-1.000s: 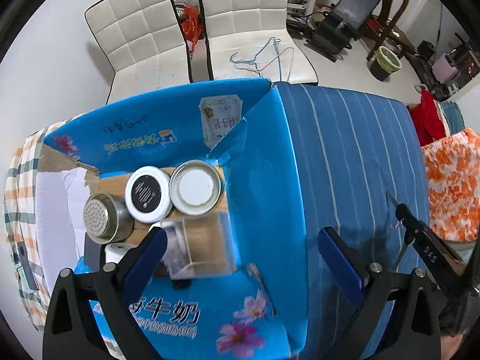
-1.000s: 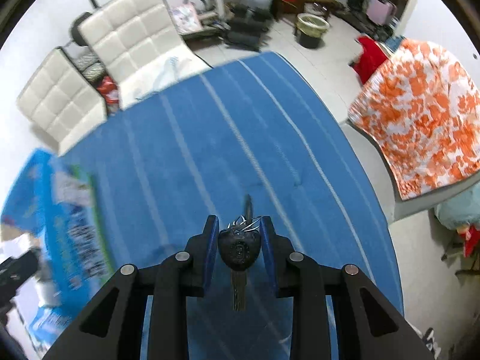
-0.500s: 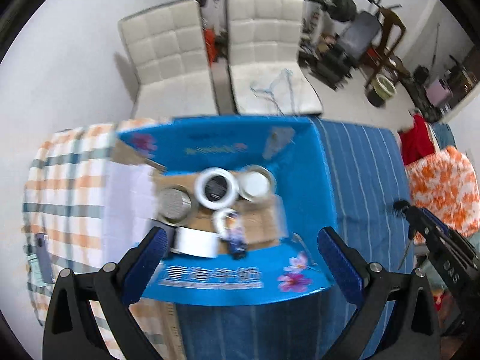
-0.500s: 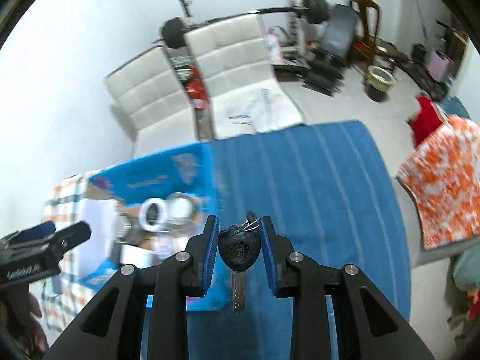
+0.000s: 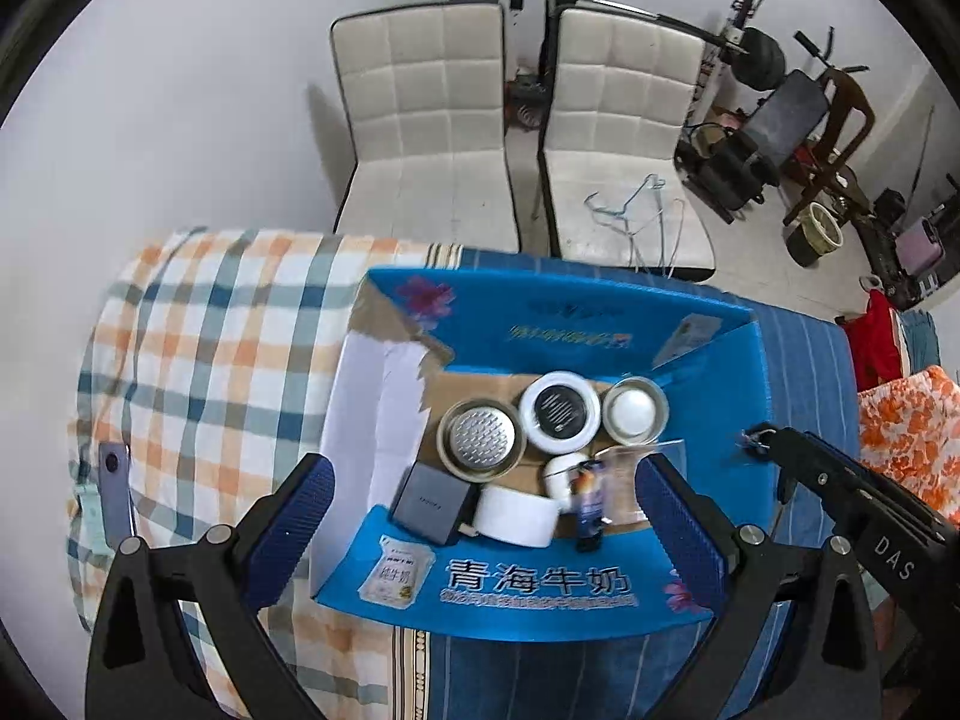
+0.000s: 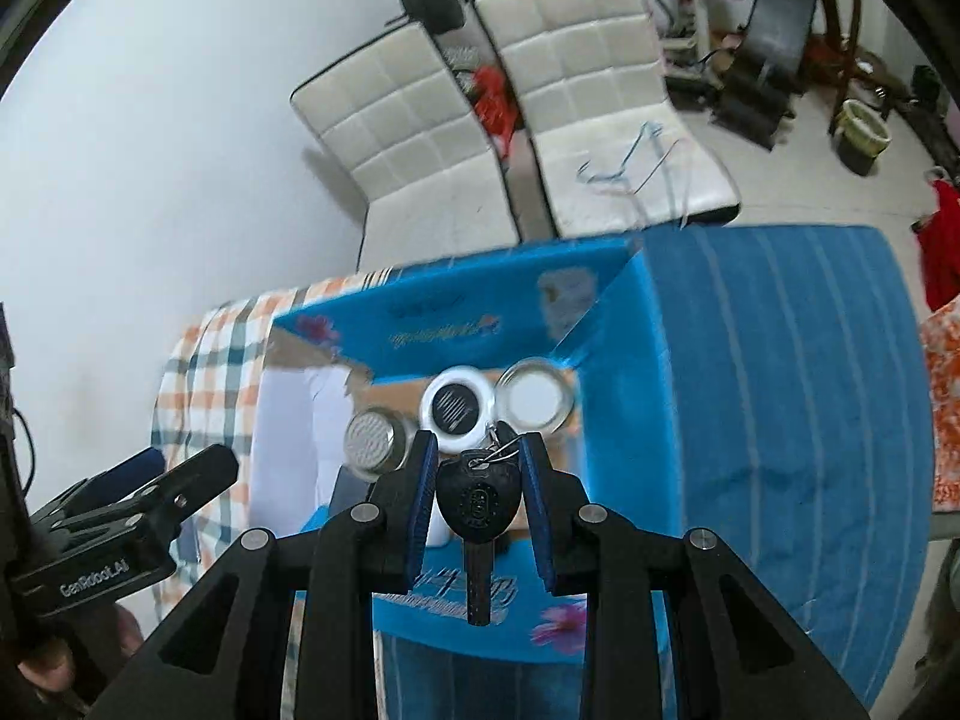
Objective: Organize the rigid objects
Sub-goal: 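Carry the car key into the blue box with the right tool and release it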
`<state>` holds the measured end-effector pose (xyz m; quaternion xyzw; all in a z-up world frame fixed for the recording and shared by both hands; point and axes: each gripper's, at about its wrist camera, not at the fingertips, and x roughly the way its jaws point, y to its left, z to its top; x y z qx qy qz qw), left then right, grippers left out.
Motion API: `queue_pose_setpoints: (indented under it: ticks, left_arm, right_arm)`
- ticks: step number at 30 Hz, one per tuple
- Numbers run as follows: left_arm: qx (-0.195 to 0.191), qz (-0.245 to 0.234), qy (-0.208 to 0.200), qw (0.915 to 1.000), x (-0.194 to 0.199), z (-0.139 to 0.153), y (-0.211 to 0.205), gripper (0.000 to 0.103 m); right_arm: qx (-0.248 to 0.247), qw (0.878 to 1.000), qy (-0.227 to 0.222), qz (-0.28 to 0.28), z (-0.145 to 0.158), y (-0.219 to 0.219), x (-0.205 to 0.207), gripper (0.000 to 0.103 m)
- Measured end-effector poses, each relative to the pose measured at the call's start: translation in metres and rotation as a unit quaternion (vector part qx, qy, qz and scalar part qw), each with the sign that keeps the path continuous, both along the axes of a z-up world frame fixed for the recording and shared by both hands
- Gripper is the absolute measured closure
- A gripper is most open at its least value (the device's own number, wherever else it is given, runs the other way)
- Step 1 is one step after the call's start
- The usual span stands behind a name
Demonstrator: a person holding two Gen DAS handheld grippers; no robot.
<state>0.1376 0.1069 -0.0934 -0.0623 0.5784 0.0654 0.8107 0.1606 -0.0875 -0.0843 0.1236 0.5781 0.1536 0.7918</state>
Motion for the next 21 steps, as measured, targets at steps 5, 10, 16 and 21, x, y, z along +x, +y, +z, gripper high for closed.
queue_pose_setpoints:
  ticks: [5,10,16,21]
  left_arm:
    - [-0.012,0.011,0.023,0.9996,-0.015,-0.018,0.013,0.000]
    - [-0.004,0.019,0.043,0.9989,-0.030,-0.044,0.024,0.000]
    - [-0.007,0.020,0.062,0.9978,-0.038,-0.076,0.030,0.000]
    - [-0.002,0.008,0.069,0.9976,-0.040,-0.092,0.027,0.000]
  right_arm:
    - [0.022,0.999,0.034,0.032,-0.030,0.022,-0.021,0.073]
    - [0.007,0.997,0.062,0.052,-0.071,0.040,-0.039,0.073]
    - [-0.061,0.994,0.055,0.074,-0.110,0.054,-0.047,0.073]
    - [-0.127,0.987,0.040,0.088,-0.124,0.063,-0.051,0.073]
